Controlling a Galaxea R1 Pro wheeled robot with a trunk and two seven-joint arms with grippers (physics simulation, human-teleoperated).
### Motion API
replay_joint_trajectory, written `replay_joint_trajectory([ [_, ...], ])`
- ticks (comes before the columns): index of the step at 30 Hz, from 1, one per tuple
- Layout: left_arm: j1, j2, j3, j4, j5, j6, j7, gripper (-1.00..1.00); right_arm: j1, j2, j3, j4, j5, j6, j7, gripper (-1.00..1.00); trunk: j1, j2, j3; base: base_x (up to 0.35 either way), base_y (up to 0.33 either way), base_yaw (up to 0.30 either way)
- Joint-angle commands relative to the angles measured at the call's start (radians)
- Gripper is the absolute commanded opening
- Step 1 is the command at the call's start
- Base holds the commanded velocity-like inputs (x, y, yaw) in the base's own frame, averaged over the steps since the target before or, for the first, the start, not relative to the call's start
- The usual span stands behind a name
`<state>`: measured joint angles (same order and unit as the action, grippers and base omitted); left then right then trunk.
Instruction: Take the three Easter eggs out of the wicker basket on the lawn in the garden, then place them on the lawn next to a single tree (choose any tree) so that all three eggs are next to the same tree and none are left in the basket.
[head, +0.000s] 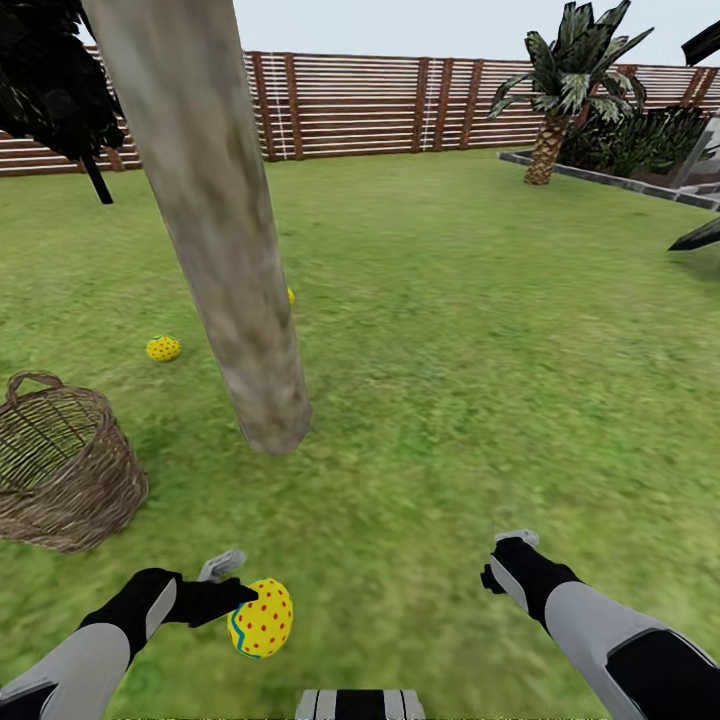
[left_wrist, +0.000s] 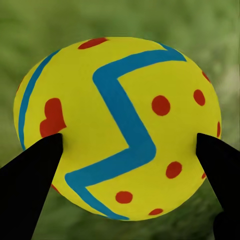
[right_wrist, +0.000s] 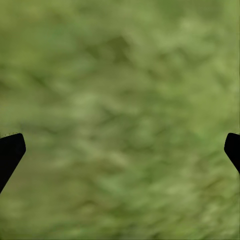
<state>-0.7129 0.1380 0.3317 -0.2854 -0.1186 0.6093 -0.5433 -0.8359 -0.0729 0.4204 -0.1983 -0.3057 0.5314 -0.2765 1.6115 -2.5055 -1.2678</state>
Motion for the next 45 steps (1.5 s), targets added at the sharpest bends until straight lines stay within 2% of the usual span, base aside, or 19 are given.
replay_joint_trajectory([
  [1, 0.000, -0.001, 0.009, -0.001, -0.010, 0.006, -0.007, -1.00, 0.000, -0.001, 0.008, -0.003, -0.010, 0.006, -0.006, 1.00, 0.000, -0.001, -0.005, 0.000, 0.000, 0.000],
  [19, 0.000, -0.003, 0.009, -0.001, -0.010, 0.006, -0.007, -1.00, 0.000, -0.001, 0.008, -0.003, -0.009, 0.006, -0.006, 1.00, 0.008, -0.005, -0.074, 0.000, 0.000, 0.000],
  [32, 0.000, 0.000, 0.009, 0.008, -0.009, 0.001, -0.008, -1.00, 0.000, -0.001, 0.008, -0.003, -0.009, 0.006, -0.006, 1.00, 0.008, -0.005, -0.074, 0.001, 0.000, 0.000],
  [35, 0.000, 0.001, 0.010, 0.046, -0.009, 0.000, -0.009, -1.00, 0.000, -0.001, 0.008, -0.003, -0.009, 0.006, -0.006, 1.00, 0.008, -0.005, -0.074, 0.242, 0.000, 0.000],
  [40, 0.000, 0.003, 0.010, 0.043, -0.009, -0.001, -0.009, -1.00, 0.000, -0.001, 0.009, -0.003, -0.009, 0.006, -0.006, 1.00, 0.008, -0.005, -0.074, 0.324, 0.000, 0.000],
  [41, 0.000, 0.004, 0.009, 0.040, -0.009, -0.016, -0.009, -1.00, 0.000, -0.001, 0.009, -0.003, -0.009, 0.006, -0.006, 1.00, 0.008, -0.005, -0.074, 0.317, 0.000, 0.000],
  [43, 0.000, 0.013, 0.010, 0.038, -0.011, -0.118, 0.014, -1.00, 0.000, 0.000, 0.009, -0.003, -0.009, 0.006, -0.006, 1.00, 0.008, -0.005, -0.074, 0.168, 0.000, 0.000],
  [45, 0.000, 0.018, 0.012, 0.036, -0.009, -0.159, 0.127, -1.00, 0.000, 0.000, 0.009, -0.002, -0.009, 0.006, -0.006, 1.00, 0.008, -0.005, -0.074, 0.036, 0.000, 0.000],
])
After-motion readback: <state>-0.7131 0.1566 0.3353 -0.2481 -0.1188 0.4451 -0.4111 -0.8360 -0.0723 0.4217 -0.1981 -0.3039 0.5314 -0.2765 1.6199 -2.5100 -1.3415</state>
